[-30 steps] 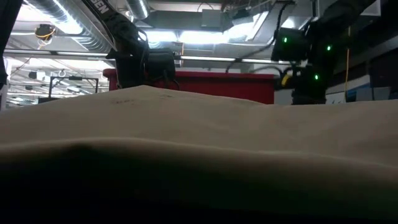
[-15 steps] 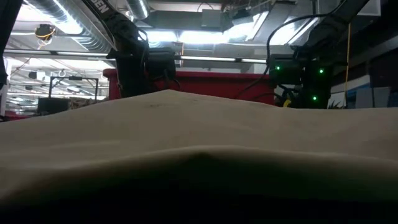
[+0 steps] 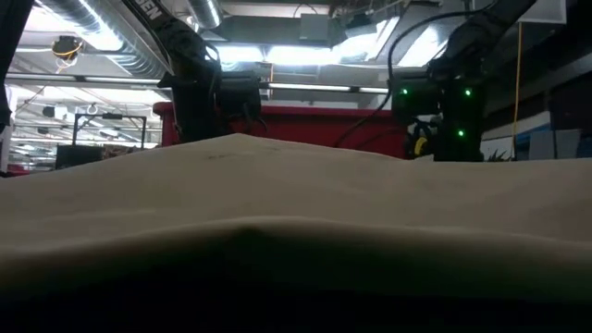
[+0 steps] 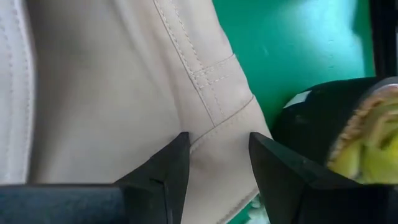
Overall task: Fold Laundry from Bin
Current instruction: Fold the gray shorts
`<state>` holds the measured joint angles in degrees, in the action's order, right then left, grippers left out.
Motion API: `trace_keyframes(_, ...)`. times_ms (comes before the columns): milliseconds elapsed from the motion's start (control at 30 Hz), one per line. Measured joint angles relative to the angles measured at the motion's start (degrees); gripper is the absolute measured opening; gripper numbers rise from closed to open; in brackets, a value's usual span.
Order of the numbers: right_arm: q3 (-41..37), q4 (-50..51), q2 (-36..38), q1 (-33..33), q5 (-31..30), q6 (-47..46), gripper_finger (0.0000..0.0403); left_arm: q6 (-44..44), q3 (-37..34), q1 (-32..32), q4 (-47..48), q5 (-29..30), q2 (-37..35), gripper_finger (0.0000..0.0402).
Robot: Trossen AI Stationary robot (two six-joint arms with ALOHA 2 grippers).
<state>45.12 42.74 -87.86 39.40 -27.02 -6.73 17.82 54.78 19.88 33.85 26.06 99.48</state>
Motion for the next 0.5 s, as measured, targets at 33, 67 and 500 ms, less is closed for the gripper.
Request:
trace_keyframes(33,0.6,0.6,0.1,0.0,0.0,0.0,0.0165,0.0,0.0,0.0,0.0,0.0,0.0,0.0013)
trace_keyframes(67,1.1,1.2,0.2,0.0,0.0,0.0,0.0165,0.0,0.0,0.0,0.0,-0.1,0.0,0.0020)
trace_keyframes(500,2.7,5.8,0.5,0.0,-0.4,0.1,0.0165,0.1,2.6,0.0,4.8,-3.5,0.0,0.0143)
